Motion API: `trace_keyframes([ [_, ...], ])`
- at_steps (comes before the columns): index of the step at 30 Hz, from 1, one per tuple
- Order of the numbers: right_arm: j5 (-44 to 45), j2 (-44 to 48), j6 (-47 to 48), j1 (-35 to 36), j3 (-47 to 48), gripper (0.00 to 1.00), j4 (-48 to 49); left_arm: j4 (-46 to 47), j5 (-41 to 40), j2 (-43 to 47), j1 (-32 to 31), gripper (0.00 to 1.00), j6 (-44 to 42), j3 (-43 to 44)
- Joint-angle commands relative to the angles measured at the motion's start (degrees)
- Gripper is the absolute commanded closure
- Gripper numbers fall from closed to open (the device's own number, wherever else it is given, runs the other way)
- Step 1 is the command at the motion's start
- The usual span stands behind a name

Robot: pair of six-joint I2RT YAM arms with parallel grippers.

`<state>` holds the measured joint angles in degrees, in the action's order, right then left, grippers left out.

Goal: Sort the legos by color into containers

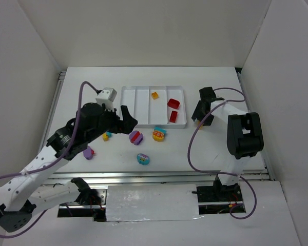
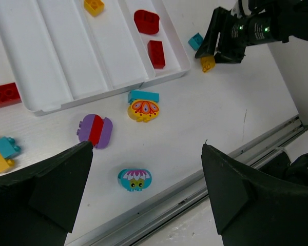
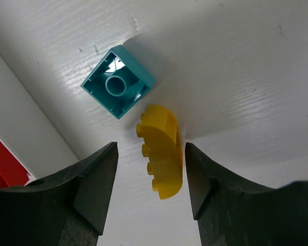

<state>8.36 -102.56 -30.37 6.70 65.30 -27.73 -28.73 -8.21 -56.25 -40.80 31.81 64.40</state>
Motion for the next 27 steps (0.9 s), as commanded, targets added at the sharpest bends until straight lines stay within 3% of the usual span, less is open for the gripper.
trace_keyframes([
  [1,-0.45,1.31,0.22,-0.28,-0.08,0.38,-0.92,-3.6,-3.48,4.21,-0.25,0.0,-0.43,1.78],
  [3,-0.71,1.4,0.31,-0.37,-0.26,0.49,-1.28,-5.54,-4.44,5.53,-0.25,0.0,-0.79,1.78],
  [4,-0.71,1.4,0.31,-0.46,-0.43,0.6,-1.28,-6.16,-4.71,5.8,-0.16,0.01,-0.96,1.61],
  [5,-0.71,1.49,0.49,-0.37,-0.35,0.73,-1.37,-6.86,-4.97,6.15,-0.16,0.01,-1.22,1.52],
  [6,-0.1,1.58,0.31,-0.37,-0.17,1.0,-1.89,-8.17,-5.85,6.93,-0.16,0.0,-1.4,1.17],
  [11,0.61,9.01,-0.3,0.24,-2.54,1.0,-3.04,-13.97,-11.73,10.1,-0.16,0.01,-2.19,0.81],
  [13,-0.71,16.3,-0.92,2.34,-4.12,1.0,-2.6,-16.88,-15.86,11.51,-0.16,0.0,-2.63,0.9],
  [16,-6.41,18.54,0.22,6.12,-0.89,1.0,-1.1,-16.45,-22.0,14.76,-0.16,0.01,-2.64,-2.94],
  [20,-10.91,8.9,4.25,12.62,14.89,1.0,-3.99,-14.07,-26.16,17.49,0.62,0.01,-0.79,-8.33],
  [27,-6.53,-14.66,6.38,18.52,43.83,1.0,-12.52,-14.16,-24.58,17.31,1.42,0.0,-1.31,-8.5],
])
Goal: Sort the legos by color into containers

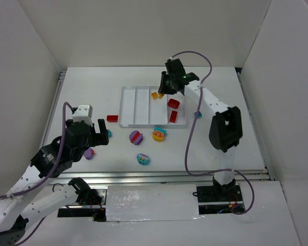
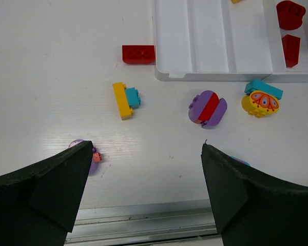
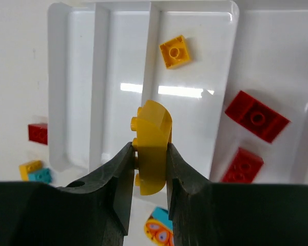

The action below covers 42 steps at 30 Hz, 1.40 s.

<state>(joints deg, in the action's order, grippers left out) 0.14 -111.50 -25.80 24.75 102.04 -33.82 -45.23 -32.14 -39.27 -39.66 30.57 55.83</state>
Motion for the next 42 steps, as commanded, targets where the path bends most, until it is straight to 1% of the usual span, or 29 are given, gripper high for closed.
trace_keyframes([
  [1,2.49,-9.4,1.72,0.73,9.3,0.99,-7.47,2.78,-0.21,0.33,0.46,0.0,-0.42,-0.28],
  [2,2.67,-10.91,1.55,0.91,13.15,0.97,-7.83,2.87,-0.12,0.16,0.46,0.01,-0.42,-0.2],
  [3,2.67,-13.45,1.46,0.82,14.58,0.96,-8.1,2.78,-0.2,-0.02,0.55,0.01,-0.42,-0.2],
  [5,2.58,-16.19,1.54,1.0,17.3,0.9,-8.54,2.69,-0.03,-0.46,0.72,0.01,-0.68,-0.02],
  [6,2.67,-16.55,1.54,1.35,17.58,0.83,-8.63,2.69,0.06,-0.55,0.9,0.01,-0.68,-0.11],
  [7,2.84,-16.73,1.81,1.7,17.41,0.58,-8.28,2.95,0.41,-0.46,1.16,0.0,-0.95,-0.11],
  [8,2.76,-16.73,1.98,2.14,16.8,0.48,-7.84,3.04,0.41,-0.37,1.25,0.01,-0.95,-0.11],
  [9,2.76,-16.12,2.33,2.4,16.01,0.41,-7.14,3.22,0.93,-0.29,1.43,0.01,-1.12,-0.2],
  [10,2.85,-15.59,2.77,2.75,14.87,0.36,-6.18,3.4,1.11,-0.11,1.6,0.0,-1.3,-0.29],
  [11,3.37,-15.06,2.86,3.37,14.42,0.33,-5.99,3.57,1.38,-0.02,1.78,0.0,-1.47,-0.29],
  [12,3.03,-13.49,3.56,3.63,13.81,0.28,-5.29,3.83,1.81,0.07,2.21,0.0,-1.65,-0.46],
  [14,2.23,-9.64,4.27,4.51,11.17,0.27,-4.68,3.92,2.26,-0.11,2.48,0.0,-1.82,-0.46],
  [15,2.67,-8.04,4.79,4.86,8.47,0.01,-4.5,3.92,2.52,-0.28,2.66,0.01,-1.91,-0.46],
  [18,5.39,-0.31,3.92,6.62,2.4,0.0,-3.18,4.19,3.13,-0.55,3.01,0.0,-2.18,-0.55],
  [19,5.31,1.53,3.74,7.15,-1.8,0.0,-3.35,4.36,3.4,-0.55,3.1,0.01,-2.27,-0.55],
  [20,5.05,5.47,3.74,7.67,-4.63,0.0,-3.18,4.45,3.57,-0.55,3.27,0.0,-2.44,-0.55],
  [21,3.04,7.33,4.7,8.98,-11.53,0.01,-1.53,4.54,4.01,-0.55,3.62,0.01,-2.44,-0.55],
  [23,0.66,12.94,6.63,10.48,-19.03,0.01,1.73,4.54,4.36,-0.55,3.71,0.0,-2.7,-0.72],
  [24,-1.96,14.28,8.9,11.8,-25.33,0.01,4.61,4.89,4.54,-0.55,3.89,0.0,-2.71,-0.81],
  [25,-3.29,16.65,10.15,12.24,-28.27,0.02,6.04,5.15,5.59,-0.64,3.97,0.01,-3.14,-0.99],
  [27,-4.88,17.98,13.3,12.95,-34.15,0.02,8.76,5.42,6.39,-0.98,4.15,0.01,-3.49,-0.99],
  [28,-7.5,19.21,14.54,13.13,-36.01,0.03,9.64,5.51,7.0,-1.16,4.24,0.0,-3.76,-0.99],
  [30,-8.31,20.27,18.93,14.09,-39.88,0.03,13.07,5.51,7.35,-1.86,4.41,0.01,-3.85,-0.99],
  [31,-7.27,20.27,18.95,14.53,-40.68,0.03,13.08,5.51,7.53,-1.87,4.42,0.0,-3.94,-0.99],
  [34,-0.35,18.87,20.17,16.02,-40.17,0.03,13.61,6.03,8.49,-1.78,4.5,0.0,-4.37,-1.25],
  [37,3.62,17.56,21.49,16.03,-39.46,0.03,15.01,6.12,9.02,-1.87,4.59,0.01,-4.64,-1.34],
  [42,5.31,11.5,23.96,16.03,-35.6,0.04,13.52,6.39,9.99,-2.31,4.5,0.01,-4.99,-1.43],
])
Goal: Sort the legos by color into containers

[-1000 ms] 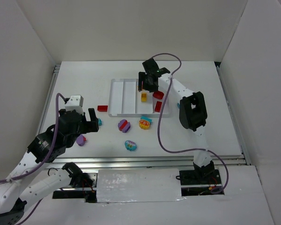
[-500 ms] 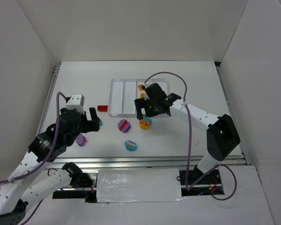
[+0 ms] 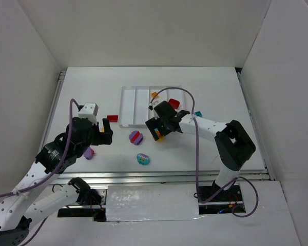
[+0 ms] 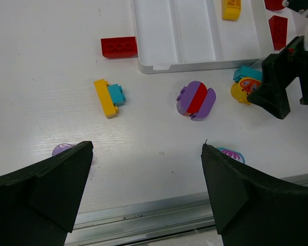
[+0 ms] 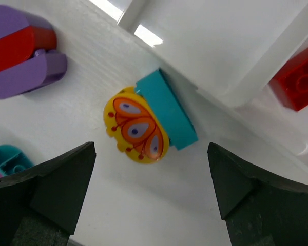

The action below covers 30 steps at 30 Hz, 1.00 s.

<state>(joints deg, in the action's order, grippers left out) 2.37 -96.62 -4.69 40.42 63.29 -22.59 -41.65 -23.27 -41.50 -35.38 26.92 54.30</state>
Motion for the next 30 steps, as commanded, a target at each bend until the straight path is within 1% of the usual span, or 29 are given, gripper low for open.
trace_keyframes([
  [1,3.16,-4.1,3.36,0.36,3.59,0.04,2.29,2.89,1.29,-0.08,0.31,0.0,-1.34,0.1],
  [6,3.43,-6.91,4.07,0.36,5.53,0.04,2.55,3.24,2.26,-0.25,0.31,0.01,-1.69,-0.16],
  [9,1.86,-8.58,4.07,0.44,7.55,0.05,1.32,3.15,2.52,-0.43,0.31,0.0,-1.78,-0.08],
  [11,-0.78,-9.11,6.0,0.44,8.61,0.09,-0.08,3.24,2.44,-0.43,0.31,0.0,-1.78,-0.08],
  [12,-3.92,-9.37,6.44,0.62,8.78,0.12,-0.35,3.15,2.35,-0.25,0.31,0.0,-1.78,0.01],
  [13,-5.26,-9.38,6.53,0.71,8.61,0.19,-0.61,3.24,2.35,-0.25,0.31,0.01,-1.78,-0.07],
  [14,-5.97,-9.29,6.71,0.8,8.35,0.22,-0.53,3.24,2.35,-0.25,0.22,0.01,-1.78,-0.16],
  [15,-7.89,-8.77,6.88,1.14,8.0,0.31,-0.35,3.24,2.35,-0.17,0.22,0.01,-1.78,-0.16],
  [17,-8.09,-7.8,6.62,1.41,7.12,0.37,-0.44,3.33,2.35,-0.16,0.31,0.0,-1.78,-0.16],
  [18,-7.48,-7.45,6.1,1.59,6.59,0.44,-0.96,3.33,2.35,-0.25,0.31,0.01,-1.78,-0.16],
  [23,-7.55,-3.93,4.78,2.29,3.52,0.54,-1.32,3.24,2.35,-0.52,0.31,0.01,-1.78,-0.08],
  [24,-7.73,-3.23,3.65,2.73,2.03,0.6,-0.62,3.24,2.26,-0.52,0.22,0.0,-1.69,-0.08],
  [26,-9.22,-0.86,2.15,3.08,0.18,0.65,0.52,3.15,2.17,-0.43,0.31,0.01,-1.69,-0.08],
  [27,-9.57,0.28,1.53,3.17,-2.0,0.76,2.7,3.15,2.17,-0.43,0.31,0.0,-1.61,-0.08],
  [28,-10.71,1.51,0.83,3.34,-3.16,0.91,3.86,3.15,2.35,-0.25,0.31,0.01,-1.6,-0.08],
  [29,-10.37,4.48,-1.88,3.35,-4.39,1.0,5.35,3.07,2.35,-0.25,0.31,0.01,-1.52,0.01],
  [30,-10.28,6.25,-2.86,3.35,-6.84,1.0,8.23,3.15,2.35,-0.17,0.31,0.0,-1.43,0.1],
])
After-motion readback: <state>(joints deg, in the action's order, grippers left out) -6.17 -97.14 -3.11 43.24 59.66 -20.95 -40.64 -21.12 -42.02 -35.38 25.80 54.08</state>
